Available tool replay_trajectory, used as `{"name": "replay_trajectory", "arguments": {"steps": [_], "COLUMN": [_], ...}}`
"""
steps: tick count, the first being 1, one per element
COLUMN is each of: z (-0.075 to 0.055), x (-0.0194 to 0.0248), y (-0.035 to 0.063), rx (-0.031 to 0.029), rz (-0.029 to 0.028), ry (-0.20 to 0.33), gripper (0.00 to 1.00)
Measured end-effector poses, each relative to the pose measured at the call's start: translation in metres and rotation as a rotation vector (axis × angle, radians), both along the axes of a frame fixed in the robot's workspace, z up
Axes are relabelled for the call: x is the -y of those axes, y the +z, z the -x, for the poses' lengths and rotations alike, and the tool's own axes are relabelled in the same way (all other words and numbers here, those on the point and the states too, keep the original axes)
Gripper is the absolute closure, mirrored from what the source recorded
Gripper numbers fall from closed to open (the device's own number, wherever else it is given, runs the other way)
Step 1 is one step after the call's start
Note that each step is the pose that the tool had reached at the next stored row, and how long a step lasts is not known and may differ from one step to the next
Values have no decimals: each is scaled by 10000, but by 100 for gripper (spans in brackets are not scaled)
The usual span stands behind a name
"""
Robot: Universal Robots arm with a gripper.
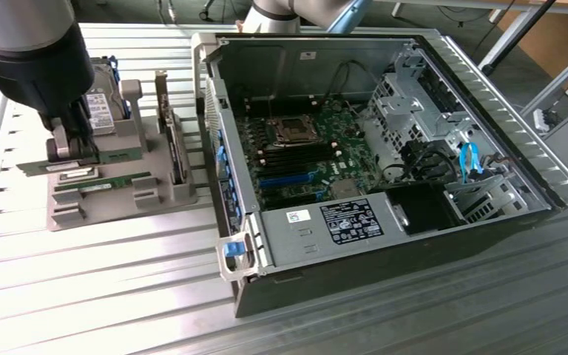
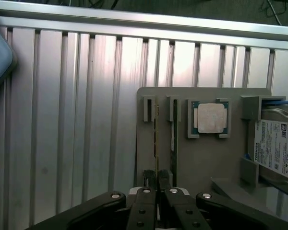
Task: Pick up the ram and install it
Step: 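Pick up the ram and move it above insertion slot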
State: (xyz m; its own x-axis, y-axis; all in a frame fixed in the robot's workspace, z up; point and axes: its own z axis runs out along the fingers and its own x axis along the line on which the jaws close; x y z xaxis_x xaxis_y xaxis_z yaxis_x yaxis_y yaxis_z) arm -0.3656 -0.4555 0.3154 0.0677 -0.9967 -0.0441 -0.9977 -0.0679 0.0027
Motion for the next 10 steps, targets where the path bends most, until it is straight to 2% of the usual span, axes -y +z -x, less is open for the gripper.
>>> {"name": "replay_trajectory", "arguments": {"steps": [10], "z": [0], "x": [0], "y": [189], "rx": [-1], "rz": [0], "ry": [0], "gripper": [88]}}
